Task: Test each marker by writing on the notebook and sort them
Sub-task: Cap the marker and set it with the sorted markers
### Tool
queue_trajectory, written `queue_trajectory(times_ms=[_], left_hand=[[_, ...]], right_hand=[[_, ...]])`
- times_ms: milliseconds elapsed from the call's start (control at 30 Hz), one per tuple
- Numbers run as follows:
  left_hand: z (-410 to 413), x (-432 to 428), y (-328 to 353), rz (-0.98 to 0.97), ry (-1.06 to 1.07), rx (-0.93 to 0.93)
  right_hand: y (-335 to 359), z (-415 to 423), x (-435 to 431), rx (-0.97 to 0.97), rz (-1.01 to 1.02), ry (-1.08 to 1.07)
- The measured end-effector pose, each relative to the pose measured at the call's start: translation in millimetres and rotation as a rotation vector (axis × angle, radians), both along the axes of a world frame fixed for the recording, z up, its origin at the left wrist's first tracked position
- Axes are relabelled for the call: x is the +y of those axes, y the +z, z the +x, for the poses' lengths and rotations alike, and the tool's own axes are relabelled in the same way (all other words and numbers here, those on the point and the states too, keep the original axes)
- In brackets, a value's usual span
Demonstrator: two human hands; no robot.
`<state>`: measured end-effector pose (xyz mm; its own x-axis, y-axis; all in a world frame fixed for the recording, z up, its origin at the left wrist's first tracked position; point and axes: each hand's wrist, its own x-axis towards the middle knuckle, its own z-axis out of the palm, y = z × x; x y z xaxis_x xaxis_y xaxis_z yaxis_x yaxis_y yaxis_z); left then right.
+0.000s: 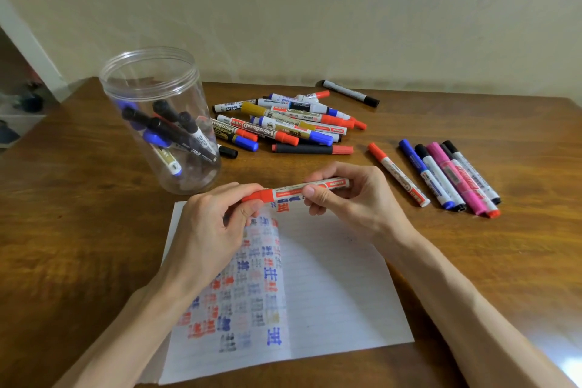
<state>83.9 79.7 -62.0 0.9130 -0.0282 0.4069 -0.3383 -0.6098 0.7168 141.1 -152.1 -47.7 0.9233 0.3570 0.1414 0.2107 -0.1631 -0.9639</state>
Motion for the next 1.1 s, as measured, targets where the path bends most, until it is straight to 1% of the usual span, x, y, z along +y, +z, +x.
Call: queue_trajectory(times_ms=[100,167,267,367,467,534,600,734,834,967,1100], left_hand=[[1.3,2.2,4.5,-0.038,-0.027,0.048],[4.1,3.2,10.1,-0.098,-0.050,0.063],[4.8,4.2,18.4,-0.275,-0.063,0.093],[4.5,6.5,26.2,-0.455,-0.008,0.062],[5.4,10.9,37.9,-0.552,0.074,0.000],[6.4,11.8,50.4,-0.562,0.101,-0.065],[8.8,13.2,68.3,-0.520,0.109,-0.181],[16.6,24.0,114.1,-0.412,0.141,-0.452],[27.3,37.7,145.3,-0.341,0.185,-0.598],[41.6,53.5,172.9,-0.290,0.211,-0.664],[51.7,66.7,174.0,-0.242,0.262,-0.624]], right_hand=[[2.8,2.9,-1.6,0.034,0.002,0.006],[4.2,4.5,-2.5,0.033,0.013,0.008],[2.7,3.1,1.3,0.064,0.032,-0.015],[-2.1,0.6,7.3,0.122,-0.027,-0.046],[-3.6,0.3,9.9,0.056,-0.079,0.018],[-4.5,-3.6,13.3,-0.039,-0.152,0.146],[-7.3,-10.6,20.8,-0.113,-0.229,0.228],[-13.4,-15.9,33.1,-0.278,-0.416,0.288],[-12.2,-14.8,33.9,-0.295,-0.438,0.292],[-12.1,-15.4,32.9,-0.294,-0.434,0.288],[-12.5,-15.3,32.4,-0.271,-0.442,0.283]])
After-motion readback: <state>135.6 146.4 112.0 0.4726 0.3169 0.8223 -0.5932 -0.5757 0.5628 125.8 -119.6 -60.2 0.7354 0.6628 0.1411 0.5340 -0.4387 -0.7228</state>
